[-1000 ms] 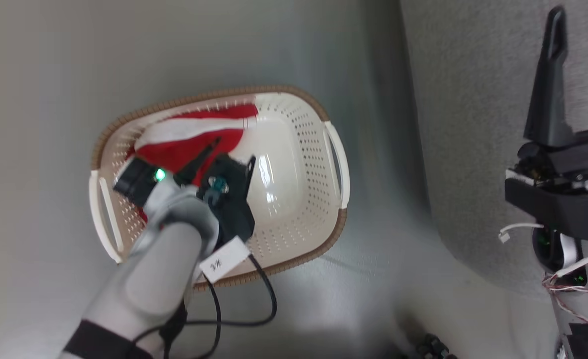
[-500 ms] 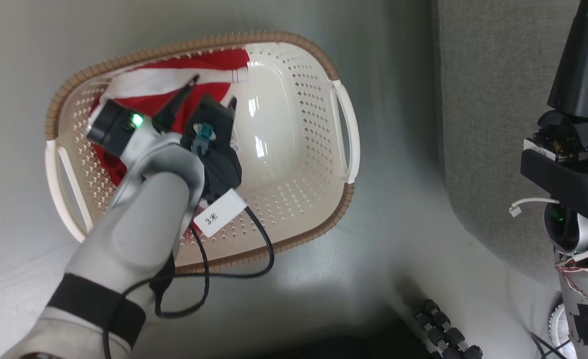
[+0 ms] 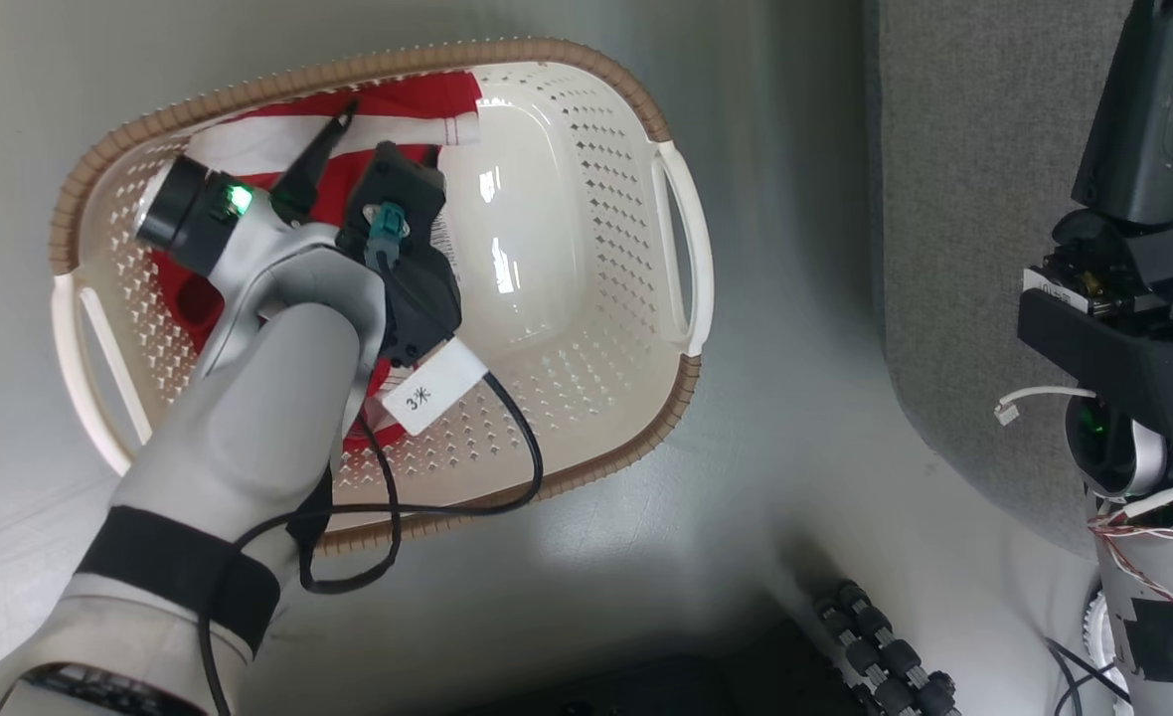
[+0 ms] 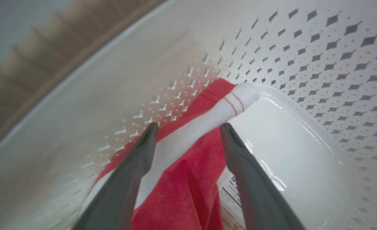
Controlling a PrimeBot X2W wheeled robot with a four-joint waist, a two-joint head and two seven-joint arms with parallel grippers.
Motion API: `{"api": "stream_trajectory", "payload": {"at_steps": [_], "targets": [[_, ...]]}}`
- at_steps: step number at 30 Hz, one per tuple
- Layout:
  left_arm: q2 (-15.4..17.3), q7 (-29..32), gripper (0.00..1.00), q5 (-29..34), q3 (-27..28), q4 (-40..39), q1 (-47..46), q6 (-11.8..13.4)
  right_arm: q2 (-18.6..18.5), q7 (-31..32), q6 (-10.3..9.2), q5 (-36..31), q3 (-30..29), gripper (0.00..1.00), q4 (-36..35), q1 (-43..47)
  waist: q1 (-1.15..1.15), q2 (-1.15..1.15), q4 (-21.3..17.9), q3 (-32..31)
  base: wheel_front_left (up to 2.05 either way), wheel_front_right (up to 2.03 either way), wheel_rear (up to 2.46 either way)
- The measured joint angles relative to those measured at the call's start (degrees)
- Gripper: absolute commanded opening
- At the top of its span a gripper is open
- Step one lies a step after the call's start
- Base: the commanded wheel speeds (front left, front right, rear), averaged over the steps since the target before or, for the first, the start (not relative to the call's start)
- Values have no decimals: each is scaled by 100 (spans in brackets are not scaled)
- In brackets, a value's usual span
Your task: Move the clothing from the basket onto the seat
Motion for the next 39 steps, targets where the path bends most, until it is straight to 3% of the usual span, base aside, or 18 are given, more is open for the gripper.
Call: {"api": "stream_trajectory", "payload": {"at_steps": [4,5,8,9,10,20,29,39], "targets": [[-30,-16,100,52,-8,234,-125,60,25,0,4,-46,21,100,4,-63,0,0,-55,39,0,0,0],[-35,-14,95,60,-8,287,-138,79,32,0,8,-46,27,100,5,-63,0,0,-63,42,0,0,0],[-43,9,27,67,-12,404,-158,94,55,0,10,-47,45,100,14,-65,0,0,-86,51,0,0,0],[-48,9,9,69,-15,447,-171,99,63,0,22,-47,44,100,22,-66,0,0,-92,52,0,0,0],[-54,9,0,70,-19,482,-188,100,67,0,40,-47,44,100,32,-67,0,0,-97,52,0,0,0],[-142,-347,0,-26,-19,567,-160,88,103,0,66,-47,-36,100,279,-70,0,0,-51,-144,0,0,0],[-186,-656,0,-264,-47,515,188,-141,187,-2,152,-43,-33,100,794,-63,0,0,52,-521,0,0,0],[-204,-775,0,-684,-208,-88,278,-708,157,-2,307,66,-123,100,1599,97,0,0,279,-1240,0,0,0]]}}
